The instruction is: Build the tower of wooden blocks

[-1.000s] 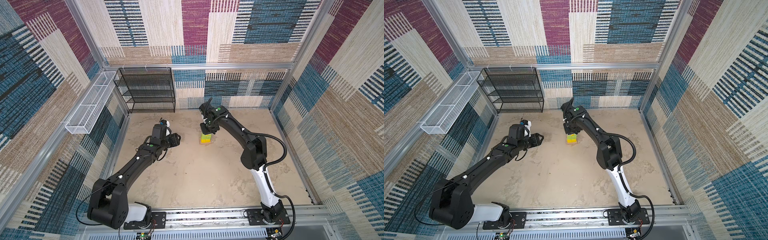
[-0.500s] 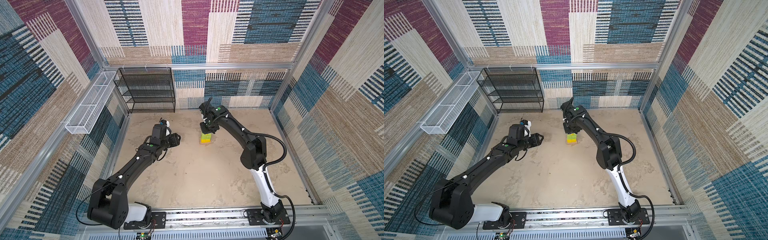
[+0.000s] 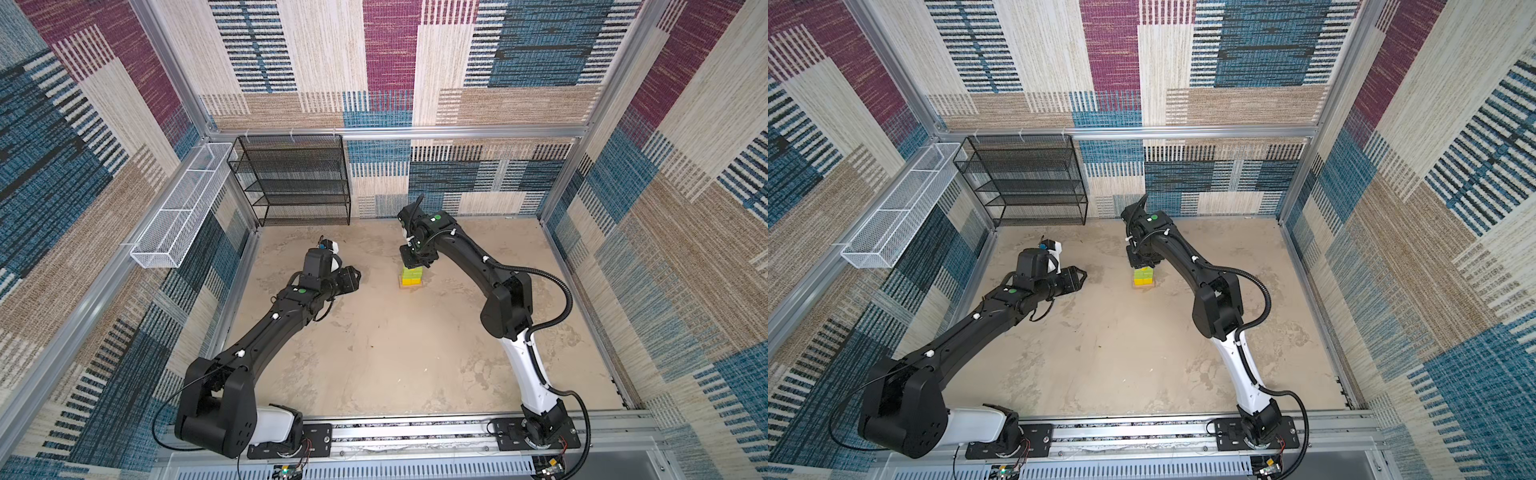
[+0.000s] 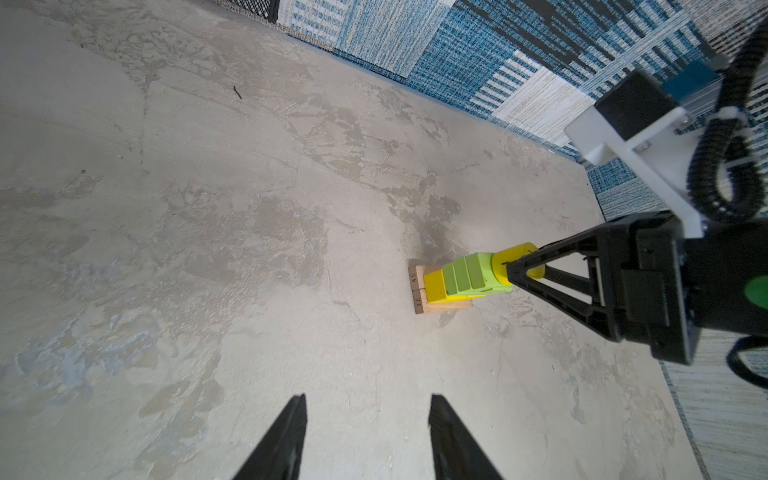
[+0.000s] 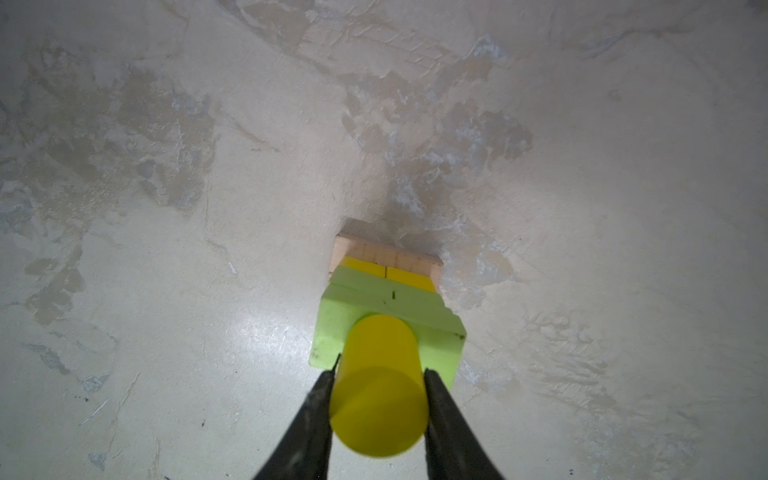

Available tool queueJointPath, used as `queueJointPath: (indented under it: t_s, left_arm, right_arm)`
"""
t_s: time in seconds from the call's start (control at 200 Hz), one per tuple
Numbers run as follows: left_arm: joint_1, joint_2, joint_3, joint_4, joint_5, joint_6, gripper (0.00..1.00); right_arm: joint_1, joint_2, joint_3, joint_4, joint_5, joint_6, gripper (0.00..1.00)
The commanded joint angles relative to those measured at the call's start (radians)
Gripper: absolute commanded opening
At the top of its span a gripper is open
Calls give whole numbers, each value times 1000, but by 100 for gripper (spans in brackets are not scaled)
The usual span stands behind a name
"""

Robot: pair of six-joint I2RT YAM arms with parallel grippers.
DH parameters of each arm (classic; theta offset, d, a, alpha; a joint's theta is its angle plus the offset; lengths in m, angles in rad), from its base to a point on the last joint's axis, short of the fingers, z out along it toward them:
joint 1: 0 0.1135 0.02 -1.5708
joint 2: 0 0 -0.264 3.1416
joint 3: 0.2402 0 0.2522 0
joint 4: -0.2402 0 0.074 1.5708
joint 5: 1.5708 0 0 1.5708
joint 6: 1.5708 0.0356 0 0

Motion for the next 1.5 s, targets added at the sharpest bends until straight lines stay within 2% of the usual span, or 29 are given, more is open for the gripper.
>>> queueJointPath:
  t_s: [0.0,0.3,0.481,0.726,0.986,1.022,1.047,1.337,1.497]
  left_arm:
    - [0,-2,0,-14,13,15,52]
    - [1,-4,-1,-18,14,15,52]
    - [2,-4,0,-18,17,16,52]
    - [1,-38,2,-50,1,27,52]
    - [3,-115,1,-125,-86,63,52]
    - [2,-123,4,-138,-94,65,52]
    - [2,-128,6,-145,-97,66,52]
    - [3,-193,9,-208,-127,81,53]
    - [2,-233,18,-258,-170,99,55]
  right_arm:
    - [2,-1,6,4,7,9,41]
    - [2,-4,7,7,12,10,51]
    - [2,-28,5,7,32,17,64]
    - [2,-106,-9,50,52,23,75]
    - [2,-237,-59,158,65,15,89]
    - [2,-262,-79,184,71,12,92]
    - [3,-281,-99,205,74,11,100]
    - [1,-528,-414,489,105,-10,99]
    - [-1,-637,-563,590,211,-23,99]
